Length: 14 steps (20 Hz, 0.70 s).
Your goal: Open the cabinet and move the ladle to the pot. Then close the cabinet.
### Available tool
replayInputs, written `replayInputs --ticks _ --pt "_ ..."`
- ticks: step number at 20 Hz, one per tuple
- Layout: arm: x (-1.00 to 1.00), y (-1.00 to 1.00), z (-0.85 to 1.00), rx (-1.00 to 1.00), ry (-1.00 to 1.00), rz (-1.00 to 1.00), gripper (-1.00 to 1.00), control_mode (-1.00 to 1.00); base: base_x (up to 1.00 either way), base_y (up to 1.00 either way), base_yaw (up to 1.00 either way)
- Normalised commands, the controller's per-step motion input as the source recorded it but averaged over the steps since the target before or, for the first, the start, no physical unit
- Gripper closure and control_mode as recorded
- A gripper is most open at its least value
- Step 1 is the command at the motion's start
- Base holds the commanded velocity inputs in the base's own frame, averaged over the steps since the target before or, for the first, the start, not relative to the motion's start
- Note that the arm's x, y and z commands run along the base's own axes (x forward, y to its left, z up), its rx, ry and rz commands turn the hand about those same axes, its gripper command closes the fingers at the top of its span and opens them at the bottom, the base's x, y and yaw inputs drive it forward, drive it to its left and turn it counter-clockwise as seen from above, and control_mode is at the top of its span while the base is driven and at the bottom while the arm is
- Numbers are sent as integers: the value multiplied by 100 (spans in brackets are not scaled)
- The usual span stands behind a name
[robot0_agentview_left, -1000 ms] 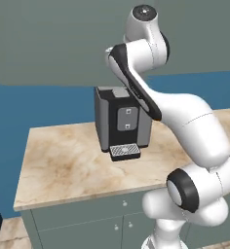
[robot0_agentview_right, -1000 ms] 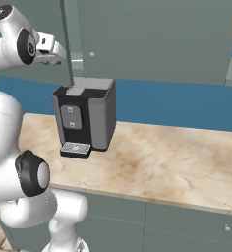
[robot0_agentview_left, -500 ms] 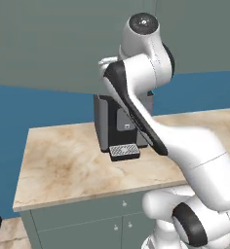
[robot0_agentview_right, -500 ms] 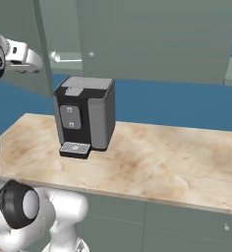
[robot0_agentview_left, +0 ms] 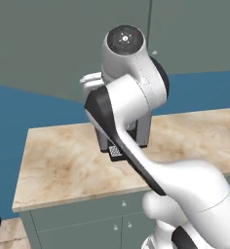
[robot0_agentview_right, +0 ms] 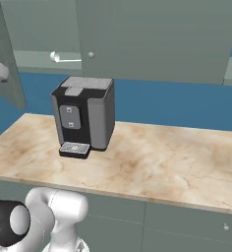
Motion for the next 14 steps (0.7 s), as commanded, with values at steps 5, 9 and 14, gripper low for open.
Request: replayInputs --ticks 5,9,14 --pt "-55 39 0 -2 0 -1 -100 -100 0 0 0" --pt "-53 -100 0 1 0 -5 -100 -100 0 0 0" --pt "-39 -100 0 9 0 -4 -100 -100 0 0 0"
